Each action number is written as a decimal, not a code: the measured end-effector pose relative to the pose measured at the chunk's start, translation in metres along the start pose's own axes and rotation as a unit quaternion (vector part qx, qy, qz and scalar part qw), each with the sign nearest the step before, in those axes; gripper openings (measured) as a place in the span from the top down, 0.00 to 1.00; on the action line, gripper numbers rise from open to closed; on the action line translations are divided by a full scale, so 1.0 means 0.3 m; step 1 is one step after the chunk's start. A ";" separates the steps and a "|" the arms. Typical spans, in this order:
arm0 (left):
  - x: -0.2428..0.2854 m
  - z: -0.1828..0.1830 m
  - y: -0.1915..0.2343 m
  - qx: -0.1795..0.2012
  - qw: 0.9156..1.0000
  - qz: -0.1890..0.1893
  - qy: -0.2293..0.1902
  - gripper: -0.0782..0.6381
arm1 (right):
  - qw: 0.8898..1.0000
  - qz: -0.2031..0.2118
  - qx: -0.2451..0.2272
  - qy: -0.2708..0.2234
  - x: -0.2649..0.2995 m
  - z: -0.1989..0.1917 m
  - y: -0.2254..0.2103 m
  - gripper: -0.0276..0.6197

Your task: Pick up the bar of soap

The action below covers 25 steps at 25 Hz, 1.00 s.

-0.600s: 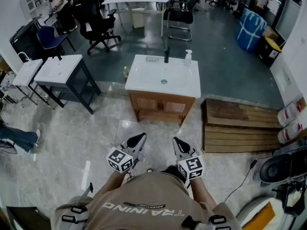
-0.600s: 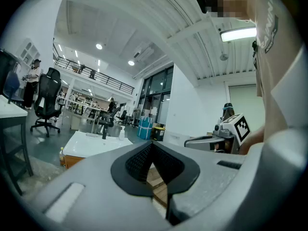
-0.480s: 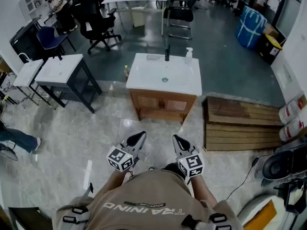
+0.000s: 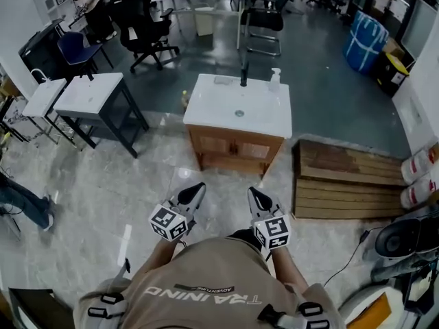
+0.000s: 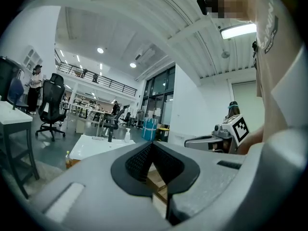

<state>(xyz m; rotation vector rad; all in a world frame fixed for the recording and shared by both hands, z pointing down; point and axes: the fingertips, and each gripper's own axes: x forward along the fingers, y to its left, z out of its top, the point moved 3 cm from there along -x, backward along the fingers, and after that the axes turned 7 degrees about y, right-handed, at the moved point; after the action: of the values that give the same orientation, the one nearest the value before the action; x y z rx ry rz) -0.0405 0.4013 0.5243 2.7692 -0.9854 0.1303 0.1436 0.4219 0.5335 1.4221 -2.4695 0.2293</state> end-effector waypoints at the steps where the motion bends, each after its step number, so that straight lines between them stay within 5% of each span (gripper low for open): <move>1: 0.011 -0.003 0.003 -0.001 1.000 0.002 0.001 0.89 | 1.000 0.000 -0.001 0.001 0.003 -0.004 -0.008 0.95; 15: 0.218 0.169 0.091 0.014 1.000 0.026 0.002 0.89 | 1.000 0.009 0.018 -0.009 0.129 0.082 -0.285 0.95; 20: 0.269 0.149 0.131 -0.030 0.998 0.050 0.005 0.89 | 0.999 0.028 0.008 -0.015 0.201 0.112 -0.331 0.95; 25: 0.323 0.031 0.159 -0.069 0.994 0.071 0.043 0.89 | 0.999 0.039 0.014 0.014 0.241 0.005 -0.369 0.95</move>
<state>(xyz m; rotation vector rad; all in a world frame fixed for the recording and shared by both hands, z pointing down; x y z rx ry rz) 0.0044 0.3036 0.5370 2.5475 -1.1239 0.1933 0.2047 0.3067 0.5547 1.3264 -2.5103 0.3005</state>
